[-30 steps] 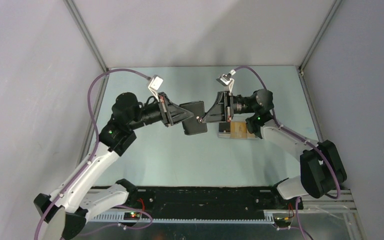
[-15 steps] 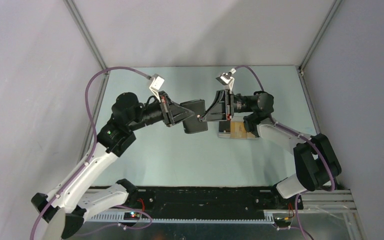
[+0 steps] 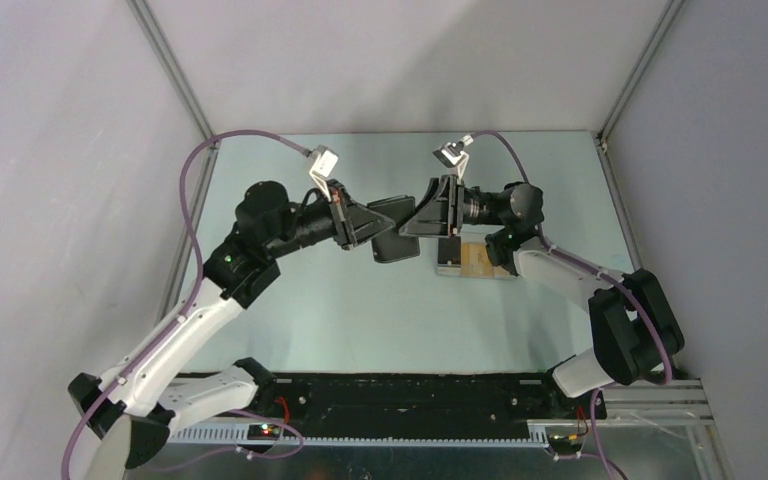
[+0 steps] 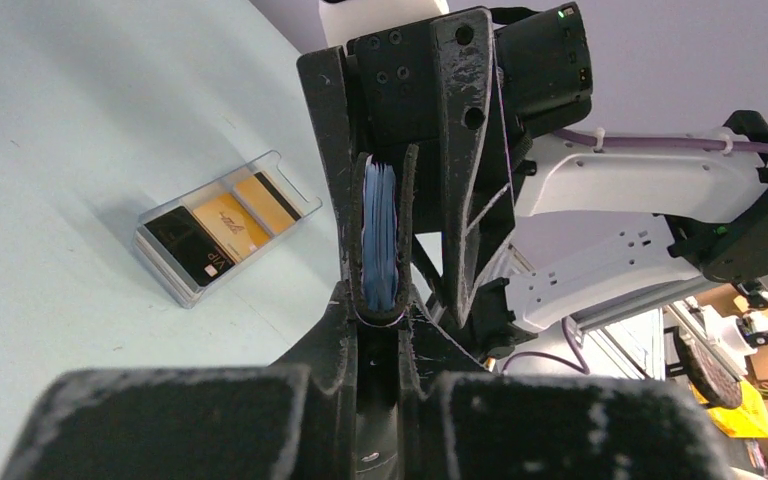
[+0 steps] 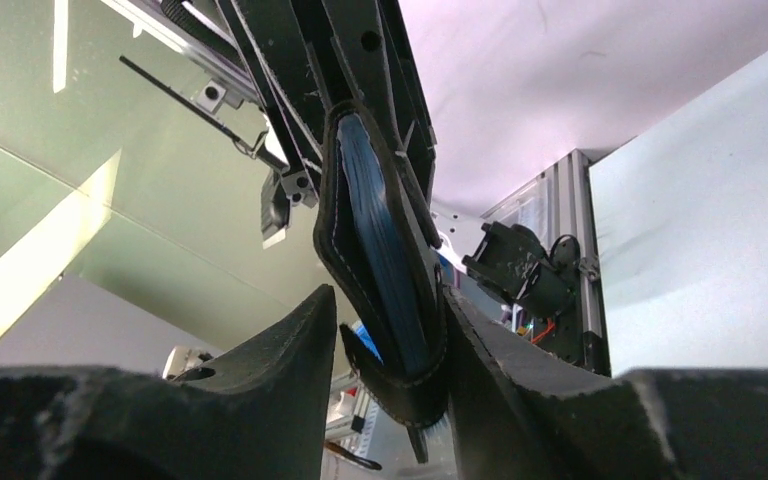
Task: Put the credit cards into the card holder
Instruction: Close the card holder at the center of the board, then place the card holder at the center of the board.
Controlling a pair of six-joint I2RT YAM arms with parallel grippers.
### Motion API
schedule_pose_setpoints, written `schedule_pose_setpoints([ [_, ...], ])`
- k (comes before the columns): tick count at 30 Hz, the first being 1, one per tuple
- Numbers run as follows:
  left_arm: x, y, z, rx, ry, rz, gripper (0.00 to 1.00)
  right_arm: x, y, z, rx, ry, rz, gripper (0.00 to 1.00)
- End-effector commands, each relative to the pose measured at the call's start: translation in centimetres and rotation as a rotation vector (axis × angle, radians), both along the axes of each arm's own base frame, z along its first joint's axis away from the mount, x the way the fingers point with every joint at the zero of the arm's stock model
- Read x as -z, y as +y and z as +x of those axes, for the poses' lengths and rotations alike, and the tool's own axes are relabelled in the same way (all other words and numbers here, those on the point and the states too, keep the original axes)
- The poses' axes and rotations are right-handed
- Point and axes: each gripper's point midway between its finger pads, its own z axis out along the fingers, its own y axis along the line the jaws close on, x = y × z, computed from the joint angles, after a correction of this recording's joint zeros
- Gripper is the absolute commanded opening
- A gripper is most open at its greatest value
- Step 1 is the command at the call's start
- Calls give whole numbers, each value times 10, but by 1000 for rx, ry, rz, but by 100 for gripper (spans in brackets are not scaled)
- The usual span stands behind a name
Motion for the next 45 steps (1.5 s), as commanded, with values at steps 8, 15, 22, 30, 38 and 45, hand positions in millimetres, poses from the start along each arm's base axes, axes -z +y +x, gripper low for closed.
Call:
schedule_pose_setpoints([
  [8, 53, -1, 19, -40, 99, 153, 0, -62, -4, -29, 27, -165, 168, 37],
  [15, 48, 15, 25, -143, 82, 142, 0, -56, -25, 4, 241, -131, 100, 89],
  [22, 47, 38, 37, -301, 114, 172, 0, -11, -48, 44, 614, -144, -253, 99],
  [30, 47, 54, 45, -422, 183, 207, 0, 32, -38, 52, 697, -224, -618, 88],
  [38, 107, 47, 46, -285, 317, 174, 0, 79, -9, 54, 462, -51, -658, 80],
  [45, 198, 41, 55, -209, 509, 82, 0, 141, -5, 58, 381, 73, -786, 80],
])
